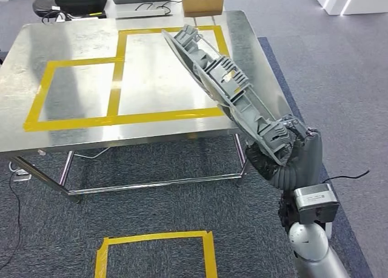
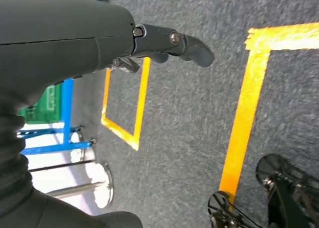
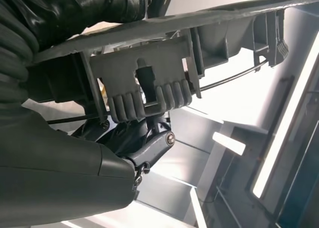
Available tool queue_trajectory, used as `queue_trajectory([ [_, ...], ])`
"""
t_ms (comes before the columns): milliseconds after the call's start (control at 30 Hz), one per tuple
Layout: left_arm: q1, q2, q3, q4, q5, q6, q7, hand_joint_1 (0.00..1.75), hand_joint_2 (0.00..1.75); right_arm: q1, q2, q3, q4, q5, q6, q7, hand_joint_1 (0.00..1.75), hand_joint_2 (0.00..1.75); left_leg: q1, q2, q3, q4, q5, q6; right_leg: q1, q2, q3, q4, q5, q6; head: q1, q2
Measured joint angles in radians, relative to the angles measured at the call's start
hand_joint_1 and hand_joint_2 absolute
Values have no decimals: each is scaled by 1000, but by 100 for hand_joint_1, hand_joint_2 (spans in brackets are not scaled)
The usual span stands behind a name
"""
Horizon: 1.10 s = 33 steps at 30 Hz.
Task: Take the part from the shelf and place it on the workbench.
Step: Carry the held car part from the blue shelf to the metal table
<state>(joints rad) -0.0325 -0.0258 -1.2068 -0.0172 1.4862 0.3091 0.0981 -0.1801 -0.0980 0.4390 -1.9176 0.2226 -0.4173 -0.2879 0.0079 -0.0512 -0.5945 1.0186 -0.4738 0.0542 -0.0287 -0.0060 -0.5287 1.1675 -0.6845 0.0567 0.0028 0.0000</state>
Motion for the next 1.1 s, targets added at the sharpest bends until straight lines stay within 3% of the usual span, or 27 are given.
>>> queue_trajectory([
  [33,2,-1,-1,0,0,0,0,0,175,1,0,3,2,1,0,0,175,175,-2,-7,5,-2,-4,2,1,2,-49,67,-9,0,1,0],
  [67,4,-1,-1,0,0,-1,1,0,175,3,0,4,4,1,0,1,175,175,-4,-15,11,-2,-9,3,3,4,-85,105,0,0,1,0],
  [100,6,-2,-2,0,0,-1,3,0,175,4,0,6,6,1,-1,1,175,175,-5,-25,19,-1,-15,2,4,5,-105,103,32,-2,1,0],
  [167,8,-2,-4,0,0,0,7,0,175,7,0,8,9,1,-2,3,175,175,-7,-48,35,0,-27,-1,5,25,-98,9,136,-11,1,0],
  [200,8,-3,-5,0,0,0,8,0,175,7,0,8,10,1,-3,3,175,175,-6,-59,39,1,-31,-4,5,51,-86,-40,177,-17,-1,0],
  [233,7,-3,-5,0,0,1,9,0,175,7,0,9,10,-2,-3,3,175,175,-4,-68,39,3,-33,-9,5,74,-74,-76,200,-23,-2,0],
  [300,8,-5,-6,0,0,3,11,0,175,7,0,11,11,-9,-4,3,175,175,5,-81,31,3,-32,-21,10,95,-64,-96,204,-31,-2,0],
  [367,9,-7,-9,0,0,6,12,0,175,5,0,12,10,-16,-5,2,175,175,7,-88,26,0,-32,-32,9,76,-48,-127,195,-39,1,0],
  [433,6,-7,-13,-1,0,9,12,0,175,5,1,12,9,-19,-7,0,175,175,2,-44,8,31,-49,-44,0,58,-22,-168,187,-48,-8,0],
  [500,0,-6,-16,-1,1,12,12,0,175,6,1,11,8,-19,-10,-1,175,175,3,19,-48,137,-88,-58,-3,40,-3,-185,181,-53,-18,0],
  [567,-2,-4,-18,-1,1,16,10,0,175,7,1,11,8,-19,-12,-2,175,175,12,40,-106,239,-107,-68,-4,23,9,-185,174,-51,-20,0],
  [600,-2,-4,-19,-1,1,19,9,0,175,8,1,11,8,-19,-12,-1,175,175,16,43,-115,247,-92,-72,-5,17,16,-185,169,-48,-21,0],
  [633,-1,-3,-20,-1,2,25,6,0,175,9,1,12,8,-18,-12,-1,175,175,20,44,-105,215,-59,-75,-7,13,24,-185,164,-44,-21,0],
  [700,1,-3,-20,-1,2,28,-2,0,175,9,1,13,8,-17,-10,0,175,175,23,46,-53,92,14,-79,-11,7,37,-186,153,-31,-22,0],
  [767,-1,-3,-20,-1,3,16,-10,0,175,4,1,13,8,-12,-2,8,175,175,18,48,-12,5,23,-73,-10,3,39,-191,140,-15,-26,0],
  [867,-1,-2,-20,-1,3,2,-14,0,175,-10,1,16,15,9,27,38,175,175,12,47,5,-18,-9,-41,-9,1,56,-197,142,9,-28,0],
  [933,2,-1,-21,-1,3,1,-10,0,175,-17,1,22,25,24,40,54,175,175,11,44,26,-23,-15,-20,-12,1,45,-160,130,16,-25,0],
  [1000,4,0,-21,-1,3,1,-6,0,175,-22,1,30,34,31,43,60,175,175,5,42,46,-24,-23,-6,-8,3,-33,-36,95,13,-20,0],
  [1067,5,1,-21,-1,3,0,-6,0,175,-24,1,35,41,34,44,62,175,175,-3,38,65,-25,-39,2,1,4,-138,94,53,5,-18,0],
  [1100,7,1,-21,-1,3,0,-5,0,175,-23,1,37,45,35,44,63,175,175,-7,36,78,-25,-51,5,5,4,-174,118,40,0,-18,0],
])
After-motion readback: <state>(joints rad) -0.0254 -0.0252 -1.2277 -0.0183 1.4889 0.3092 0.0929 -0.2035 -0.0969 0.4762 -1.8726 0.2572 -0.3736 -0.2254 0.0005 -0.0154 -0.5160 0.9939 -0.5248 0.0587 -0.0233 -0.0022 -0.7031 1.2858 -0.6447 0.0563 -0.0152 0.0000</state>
